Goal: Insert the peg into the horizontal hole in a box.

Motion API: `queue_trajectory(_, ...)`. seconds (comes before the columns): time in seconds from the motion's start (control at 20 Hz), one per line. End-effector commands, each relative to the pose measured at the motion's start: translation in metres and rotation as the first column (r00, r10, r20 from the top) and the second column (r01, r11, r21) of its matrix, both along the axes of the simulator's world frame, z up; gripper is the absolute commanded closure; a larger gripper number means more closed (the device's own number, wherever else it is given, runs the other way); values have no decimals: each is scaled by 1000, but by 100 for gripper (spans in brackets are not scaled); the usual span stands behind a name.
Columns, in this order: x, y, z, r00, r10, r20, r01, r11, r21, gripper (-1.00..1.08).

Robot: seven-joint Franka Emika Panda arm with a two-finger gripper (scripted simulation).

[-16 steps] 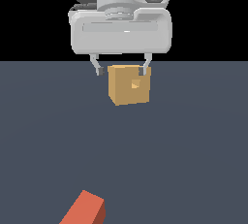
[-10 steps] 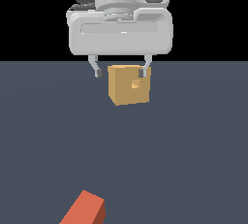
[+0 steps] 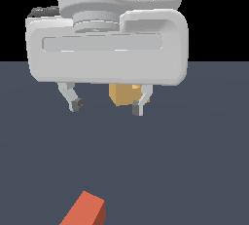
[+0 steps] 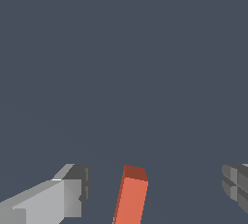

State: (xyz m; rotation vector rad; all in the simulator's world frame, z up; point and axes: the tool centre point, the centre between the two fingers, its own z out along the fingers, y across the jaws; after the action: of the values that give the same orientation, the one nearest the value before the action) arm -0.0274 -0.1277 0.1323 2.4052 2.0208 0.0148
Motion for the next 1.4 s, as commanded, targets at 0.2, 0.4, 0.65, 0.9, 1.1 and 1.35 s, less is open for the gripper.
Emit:
queue_trajectory(0.2, -32, -104, -37, 993, -115, -5, 115, 993, -6, -92)
queue_trajectory(0.4, -48, -146, -53, 987, -163, -6, 162, 987, -7, -92)
queue_trajectory(0.65, -59, -175, -64, 981, -195, -7, 195, 981, -7, -92)
queue_trajectory(0.9, -62, -180, -66, 979, -202, -8, 202, 979, -7, -92)
queue_trajectory(1.1, -62, -180, -71, 979, -202, -8, 202, 979, -7, -92)
queue_trajectory(1.35, -62, -180, -92, 979, -203, -8, 203, 979, -6, -92)
